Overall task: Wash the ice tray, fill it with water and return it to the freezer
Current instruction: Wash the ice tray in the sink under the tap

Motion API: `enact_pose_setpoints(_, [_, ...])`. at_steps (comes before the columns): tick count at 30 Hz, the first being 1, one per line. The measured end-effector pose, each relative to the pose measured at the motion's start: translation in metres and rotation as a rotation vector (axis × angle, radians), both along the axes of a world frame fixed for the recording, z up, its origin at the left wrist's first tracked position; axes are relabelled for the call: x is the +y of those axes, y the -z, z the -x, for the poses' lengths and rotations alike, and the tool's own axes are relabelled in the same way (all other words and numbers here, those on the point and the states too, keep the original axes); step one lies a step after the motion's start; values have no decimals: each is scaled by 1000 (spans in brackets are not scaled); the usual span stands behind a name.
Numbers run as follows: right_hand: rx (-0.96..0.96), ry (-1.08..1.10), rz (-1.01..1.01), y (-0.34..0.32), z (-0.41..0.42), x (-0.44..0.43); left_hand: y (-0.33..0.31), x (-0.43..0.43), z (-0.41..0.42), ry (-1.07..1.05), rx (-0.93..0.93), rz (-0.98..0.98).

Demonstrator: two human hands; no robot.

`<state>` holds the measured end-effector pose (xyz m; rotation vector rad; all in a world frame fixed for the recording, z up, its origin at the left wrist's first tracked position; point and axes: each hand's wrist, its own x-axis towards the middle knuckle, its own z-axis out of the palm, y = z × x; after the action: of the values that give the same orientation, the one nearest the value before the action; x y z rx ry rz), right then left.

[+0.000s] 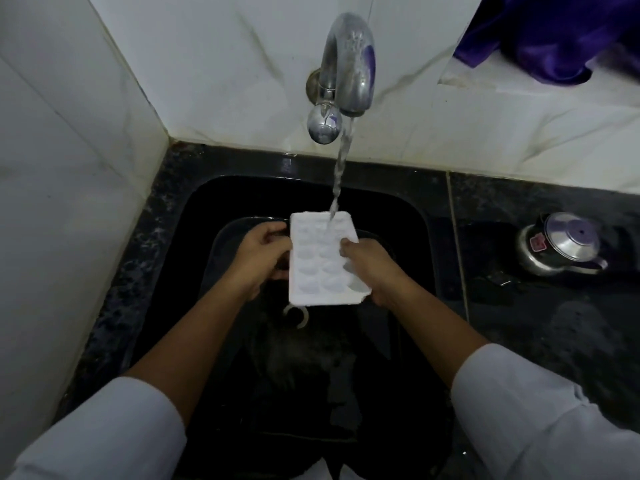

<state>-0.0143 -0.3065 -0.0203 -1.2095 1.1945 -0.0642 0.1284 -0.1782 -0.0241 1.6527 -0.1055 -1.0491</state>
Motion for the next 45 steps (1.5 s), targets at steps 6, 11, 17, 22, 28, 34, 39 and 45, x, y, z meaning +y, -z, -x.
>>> enact_pose_setpoints(6, [-57,-101,93,-6,26,14,9,-19,-4,-89,51,60])
enact_pose_setpoints(11, [-175,-145,186,-7,46,19,14,-32,-5,-138,-5,107])
enact_pose_setpoints(17, [-157,-359,303,1,61,11,21,-22,-22,39,-41,74])
enact_pose_setpoints(22, [-53,-615,424,3,55,-5,11,-2,-33,241,-105,-32])
enact_pose_setpoints(28, [4,-805,569,0,37,-15,-10,-8,-29,280,-282,-273])
enact_pose_setpoints(34, [72,-828,904,-4,28,-24,-25,-2,-13,261,137,-162])
enact_pose_setpoints(39, [213,-494,1033,17,0,-20,-17,5,11,149,431,58])
enact_pose_setpoints(45, [281,-467,747,34,-38,48,-9,3,39,-115,388,86])
